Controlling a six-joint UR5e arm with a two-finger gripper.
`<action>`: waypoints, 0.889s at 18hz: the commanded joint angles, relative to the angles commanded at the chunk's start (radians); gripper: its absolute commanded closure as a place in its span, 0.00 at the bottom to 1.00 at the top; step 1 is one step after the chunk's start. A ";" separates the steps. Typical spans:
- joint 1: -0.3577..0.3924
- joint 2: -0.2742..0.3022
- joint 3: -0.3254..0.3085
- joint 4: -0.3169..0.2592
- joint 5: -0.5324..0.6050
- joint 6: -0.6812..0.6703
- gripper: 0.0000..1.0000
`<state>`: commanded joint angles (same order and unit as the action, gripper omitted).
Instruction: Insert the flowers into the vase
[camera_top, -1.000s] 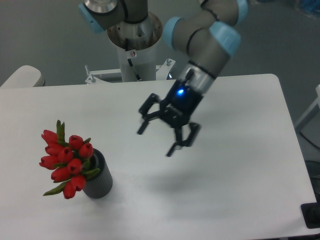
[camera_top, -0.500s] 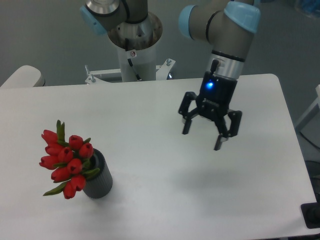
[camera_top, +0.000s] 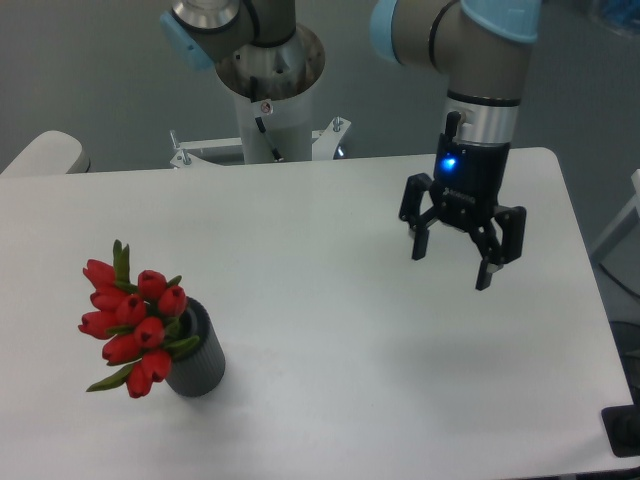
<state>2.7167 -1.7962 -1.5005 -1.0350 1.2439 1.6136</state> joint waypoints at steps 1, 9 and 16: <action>-0.011 -0.014 0.032 -0.034 0.012 0.006 0.00; -0.077 -0.095 0.224 -0.157 0.109 0.008 0.00; -0.109 -0.132 0.301 -0.201 0.161 0.009 0.00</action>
<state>2.6078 -1.9282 -1.1996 -1.2364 1.4051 1.6230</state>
